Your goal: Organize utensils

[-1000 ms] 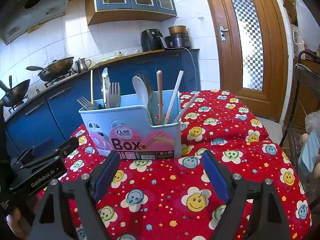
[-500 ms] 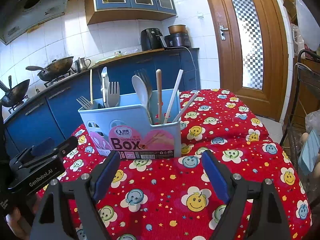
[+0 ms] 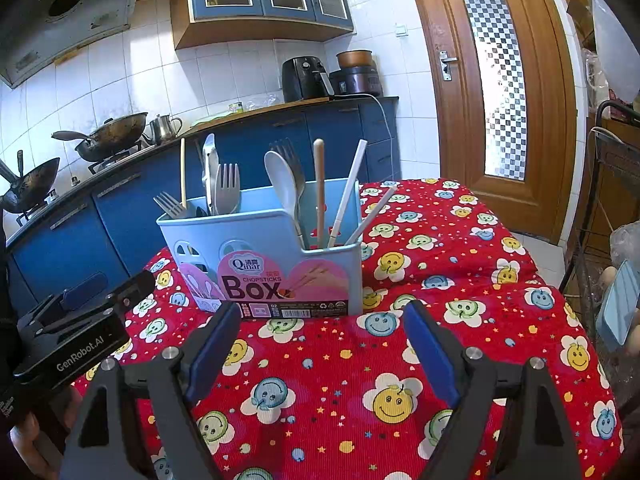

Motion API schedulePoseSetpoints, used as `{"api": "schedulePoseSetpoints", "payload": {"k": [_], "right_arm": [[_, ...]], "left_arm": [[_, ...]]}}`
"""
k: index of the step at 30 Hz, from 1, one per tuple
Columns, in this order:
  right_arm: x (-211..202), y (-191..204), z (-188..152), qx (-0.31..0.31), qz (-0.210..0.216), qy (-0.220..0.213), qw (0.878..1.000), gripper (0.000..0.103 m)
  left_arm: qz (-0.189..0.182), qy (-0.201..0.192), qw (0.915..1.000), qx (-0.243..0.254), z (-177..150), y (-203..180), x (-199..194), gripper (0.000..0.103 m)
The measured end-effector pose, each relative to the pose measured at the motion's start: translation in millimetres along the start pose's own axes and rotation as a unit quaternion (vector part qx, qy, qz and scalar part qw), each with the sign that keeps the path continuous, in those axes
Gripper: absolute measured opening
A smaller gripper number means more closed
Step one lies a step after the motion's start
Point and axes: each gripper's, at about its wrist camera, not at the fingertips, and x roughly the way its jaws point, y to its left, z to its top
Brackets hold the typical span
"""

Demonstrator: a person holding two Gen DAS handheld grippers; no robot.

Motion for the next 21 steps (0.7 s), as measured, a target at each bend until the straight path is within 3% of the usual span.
{"api": "schedulePoseSetpoints", "payload": {"k": [21], "right_arm": [[0.1, 0.2, -0.2, 0.000, 0.000, 0.000, 1.000, 0.085]], "left_arm": [[0.000, -0.001, 1.0000, 0.002, 1.2, 0.2, -1.0, 0.080]]}}
